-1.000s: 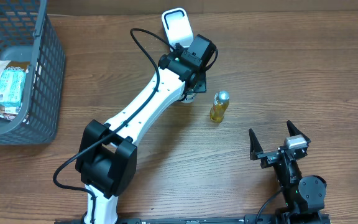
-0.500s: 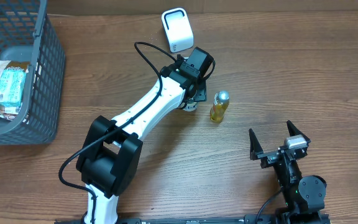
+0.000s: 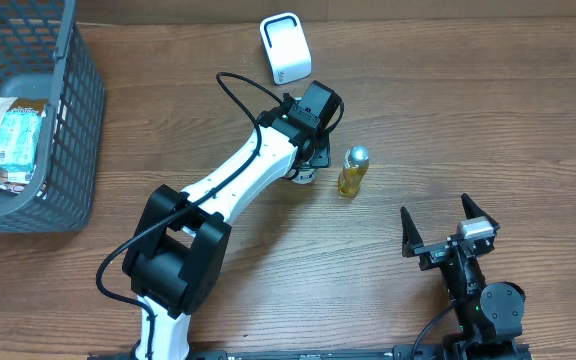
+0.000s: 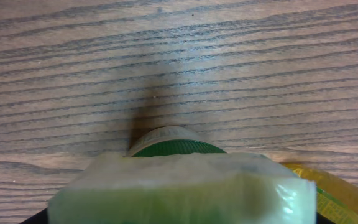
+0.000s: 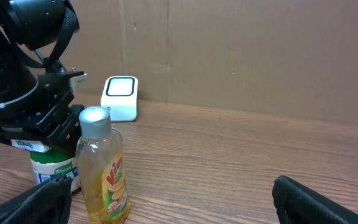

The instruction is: Scan the item barcode

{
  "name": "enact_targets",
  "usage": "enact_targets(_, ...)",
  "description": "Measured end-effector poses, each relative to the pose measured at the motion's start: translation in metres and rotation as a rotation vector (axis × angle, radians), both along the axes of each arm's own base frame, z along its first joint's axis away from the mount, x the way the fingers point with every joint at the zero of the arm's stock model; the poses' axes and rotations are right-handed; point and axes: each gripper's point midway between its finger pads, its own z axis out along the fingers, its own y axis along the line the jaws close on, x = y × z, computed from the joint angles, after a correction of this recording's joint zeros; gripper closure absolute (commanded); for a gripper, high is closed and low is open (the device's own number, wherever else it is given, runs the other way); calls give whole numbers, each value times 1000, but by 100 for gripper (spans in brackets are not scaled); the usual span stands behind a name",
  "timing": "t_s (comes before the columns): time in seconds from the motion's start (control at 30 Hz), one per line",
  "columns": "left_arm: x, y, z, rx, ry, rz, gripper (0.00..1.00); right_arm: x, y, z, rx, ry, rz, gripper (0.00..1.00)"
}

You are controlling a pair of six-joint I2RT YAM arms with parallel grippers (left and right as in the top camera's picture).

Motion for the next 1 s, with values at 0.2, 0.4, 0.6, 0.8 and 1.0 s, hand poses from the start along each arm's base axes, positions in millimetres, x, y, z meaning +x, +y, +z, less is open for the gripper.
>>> enact_targets(0.2, 0, 0, 0, 0, 0, 0, 42, 0, 0, 0, 0, 0, 0, 0)
enact_targets(0.4, 0, 0, 0, 1, 1, 0, 40, 0, 0, 0, 1, 1, 0, 0)
enact_targets(0.6, 0, 0, 0, 2, 1, -3, 26, 0, 0, 0, 0, 0, 0, 0)
enact_targets(0.8, -1, 0, 0, 4, 3, -6, 12, 0, 0, 0, 0, 1, 0, 0)
enact_targets(1.0, -1, 0, 0, 5, 2, -7, 9, 0, 0, 0, 0, 0, 0, 0)
